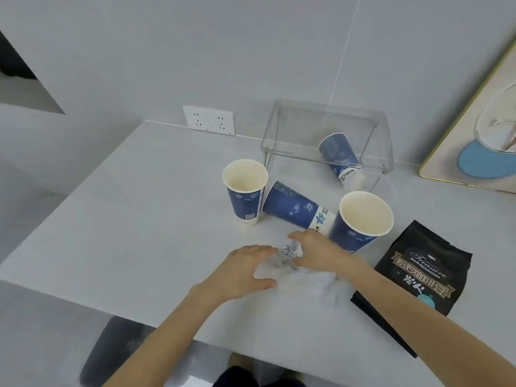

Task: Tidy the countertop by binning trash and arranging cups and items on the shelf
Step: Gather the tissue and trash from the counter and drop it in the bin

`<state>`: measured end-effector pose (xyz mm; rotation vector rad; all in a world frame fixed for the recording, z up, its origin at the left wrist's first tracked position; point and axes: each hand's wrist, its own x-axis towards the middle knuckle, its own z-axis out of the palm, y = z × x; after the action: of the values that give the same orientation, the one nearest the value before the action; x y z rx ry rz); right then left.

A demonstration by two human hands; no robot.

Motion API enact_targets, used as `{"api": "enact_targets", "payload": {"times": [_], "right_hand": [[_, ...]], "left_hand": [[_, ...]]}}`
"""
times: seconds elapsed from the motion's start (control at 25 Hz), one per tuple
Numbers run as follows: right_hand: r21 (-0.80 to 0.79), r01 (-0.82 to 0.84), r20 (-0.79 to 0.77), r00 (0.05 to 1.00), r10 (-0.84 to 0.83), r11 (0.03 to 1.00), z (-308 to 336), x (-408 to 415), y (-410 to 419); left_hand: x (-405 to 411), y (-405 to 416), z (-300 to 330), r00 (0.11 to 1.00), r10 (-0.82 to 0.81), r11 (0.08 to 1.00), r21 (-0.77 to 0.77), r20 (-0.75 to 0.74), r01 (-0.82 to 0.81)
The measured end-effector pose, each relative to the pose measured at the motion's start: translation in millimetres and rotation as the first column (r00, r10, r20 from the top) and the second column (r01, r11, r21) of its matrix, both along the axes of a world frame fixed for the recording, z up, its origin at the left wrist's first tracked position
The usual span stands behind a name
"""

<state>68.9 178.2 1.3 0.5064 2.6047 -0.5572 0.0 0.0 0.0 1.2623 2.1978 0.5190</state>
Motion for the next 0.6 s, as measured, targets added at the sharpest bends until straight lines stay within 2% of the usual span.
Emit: {"api": "enact_targets", "payload": {"times": [0.24,0.4,0.6], "right_hand": [[0.044,-0.025,0.152,0.988,0.018,0.999,-20,1,-12],[0.161,-0.087,0.127,0.990,0.067,0.983,-23,1,-15],[0.217,-0.039,0.101,0.995,0.017,0.975,-27,3,-20]], "left_hand": [[12,-7,-34,0.994,-0.021,0.987,-0.163,-0.105,0.004],[13,-17,-48,0.977,-0.013,0.985,-0.173,-0.214,-0.025],[13,-33,-56,0.947,0.087,0.982,-0.135,-0.309,-0.134]]}}
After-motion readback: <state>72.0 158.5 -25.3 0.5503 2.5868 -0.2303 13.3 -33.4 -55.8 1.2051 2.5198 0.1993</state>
